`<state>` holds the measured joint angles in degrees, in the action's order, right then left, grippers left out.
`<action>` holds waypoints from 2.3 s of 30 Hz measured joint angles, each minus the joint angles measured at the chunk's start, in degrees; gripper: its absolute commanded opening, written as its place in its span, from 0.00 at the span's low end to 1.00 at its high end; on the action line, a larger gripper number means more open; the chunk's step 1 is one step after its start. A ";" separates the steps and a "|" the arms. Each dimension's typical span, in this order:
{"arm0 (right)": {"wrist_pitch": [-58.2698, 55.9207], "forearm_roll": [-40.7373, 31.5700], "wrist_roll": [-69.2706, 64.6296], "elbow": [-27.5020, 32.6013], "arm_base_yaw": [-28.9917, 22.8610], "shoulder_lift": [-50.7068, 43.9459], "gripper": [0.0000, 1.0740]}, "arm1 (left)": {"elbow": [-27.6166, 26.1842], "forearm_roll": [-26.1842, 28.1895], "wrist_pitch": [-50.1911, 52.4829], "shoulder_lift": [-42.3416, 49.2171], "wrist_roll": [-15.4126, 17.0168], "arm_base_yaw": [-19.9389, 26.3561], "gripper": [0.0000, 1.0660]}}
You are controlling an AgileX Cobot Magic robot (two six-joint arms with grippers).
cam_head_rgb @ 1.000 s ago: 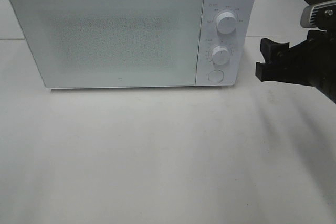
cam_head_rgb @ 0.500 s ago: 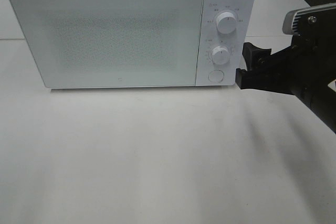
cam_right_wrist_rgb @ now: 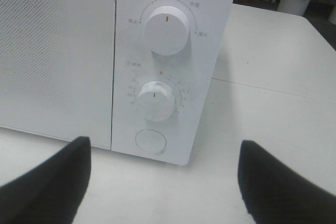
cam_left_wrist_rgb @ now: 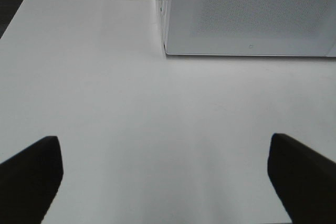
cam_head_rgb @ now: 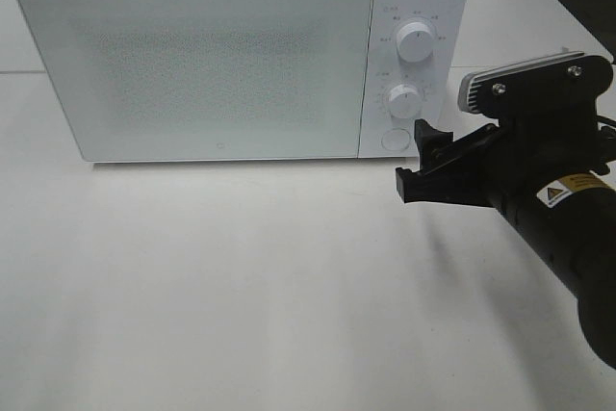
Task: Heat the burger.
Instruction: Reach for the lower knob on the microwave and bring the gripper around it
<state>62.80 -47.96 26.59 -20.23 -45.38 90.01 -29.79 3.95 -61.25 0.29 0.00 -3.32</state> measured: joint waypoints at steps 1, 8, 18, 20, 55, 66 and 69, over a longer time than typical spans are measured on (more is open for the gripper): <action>0.23 -0.17 0.00 -0.29 0.00 0.46 0.70 | 0.00 0.00 0.00 0.00 0.00 0.00 0.92; 2.46 -0.86 -2.69 -2.81 0.00 5.73 0.70 | 0.00 0.00 0.00 0.00 0.00 0.00 0.92; 6.02 -1.20 -6.99 -4.87 0.00 10.14 0.70 | 0.00 0.00 0.00 0.00 0.00 0.00 0.92; 6.30 -1.38 -7.22 -5.44 0.00 10.71 0.70 | 0.00 0.00 0.00 0.00 0.00 0.00 0.92; 6.07 3.21 -9.74 -21.20 6.82 24.12 0.70 | 0.00 0.00 0.00 0.00 0.00 0.00 0.92; 5.79 5.90 -12.09 -24.06 9.85 25.67 0.70 | 0.00 0.00 0.00 0.00 0.00 0.00 0.92; 5.16 6.19 -12.20 -24.52 9.85 27.04 0.70 | 0.00 0.00 0.00 0.00 0.00 0.00 0.92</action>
<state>67.95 -41.77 14.38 -44.75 -35.52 117.06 -29.79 3.95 -61.25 0.29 0.00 -3.32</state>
